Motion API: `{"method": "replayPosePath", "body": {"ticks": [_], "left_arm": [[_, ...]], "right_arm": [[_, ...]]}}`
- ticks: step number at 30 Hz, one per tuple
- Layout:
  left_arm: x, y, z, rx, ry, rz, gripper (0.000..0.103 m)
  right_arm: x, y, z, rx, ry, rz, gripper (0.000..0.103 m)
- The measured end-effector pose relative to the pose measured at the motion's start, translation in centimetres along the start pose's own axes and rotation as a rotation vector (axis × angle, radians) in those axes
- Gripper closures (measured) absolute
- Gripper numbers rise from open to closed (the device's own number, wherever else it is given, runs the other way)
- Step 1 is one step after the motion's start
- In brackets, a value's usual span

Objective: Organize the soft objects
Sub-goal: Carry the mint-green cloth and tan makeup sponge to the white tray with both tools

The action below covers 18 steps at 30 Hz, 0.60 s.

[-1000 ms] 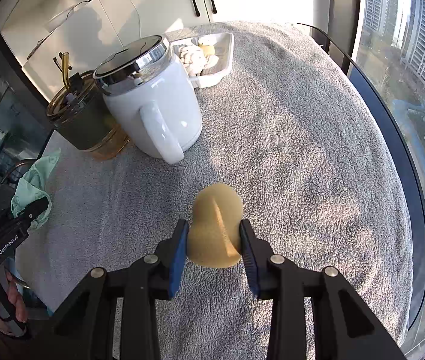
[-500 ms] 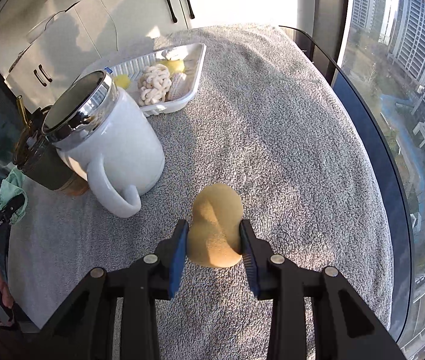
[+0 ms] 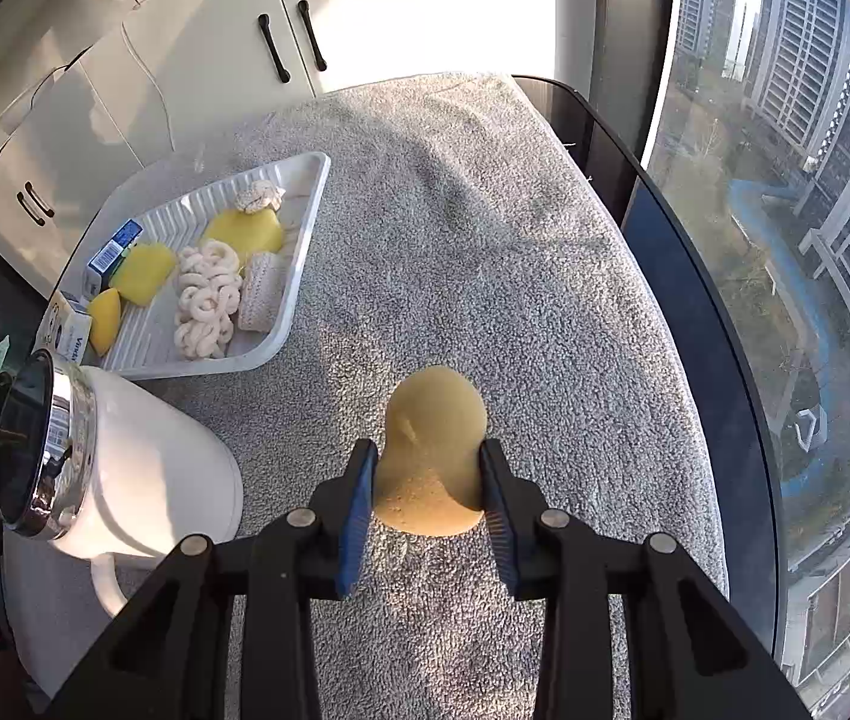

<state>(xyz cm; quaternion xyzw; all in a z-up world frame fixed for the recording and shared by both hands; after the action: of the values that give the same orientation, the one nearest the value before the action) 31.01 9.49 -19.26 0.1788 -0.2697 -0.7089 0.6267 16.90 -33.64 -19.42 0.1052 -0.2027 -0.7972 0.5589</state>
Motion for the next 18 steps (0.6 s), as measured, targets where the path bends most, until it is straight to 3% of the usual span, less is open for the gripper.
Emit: {"method": "replayPosePath", "body": {"ticks": [8, 18], "left_arm": [[1.5, 4.5, -2.5, 0.008, -0.009, -0.063, 0.055], [7.0, 9.1, -4.2, 0.011, -0.127, -0.122, 0.055]], "right_arm": [[0.1, 4.5, -2.1, 0.006, -0.009, -0.024, 0.066], [-4.4, 10.6, -2.4, 0.058, 0.026, 0.042, 0.066]]}}
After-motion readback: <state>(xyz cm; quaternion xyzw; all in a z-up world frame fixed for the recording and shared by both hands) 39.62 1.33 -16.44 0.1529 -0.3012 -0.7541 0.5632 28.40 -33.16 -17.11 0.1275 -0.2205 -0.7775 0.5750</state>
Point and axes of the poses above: each gripper's, at about its wrist camera, not at the fingertips, and z roughly against the way its jaws point, x to its right, y to its top, the point moved 8 cm from there along -z, roughly the way its jaws point, and after that the axes turned 11 degrees about -y, right-handed, at the moved point
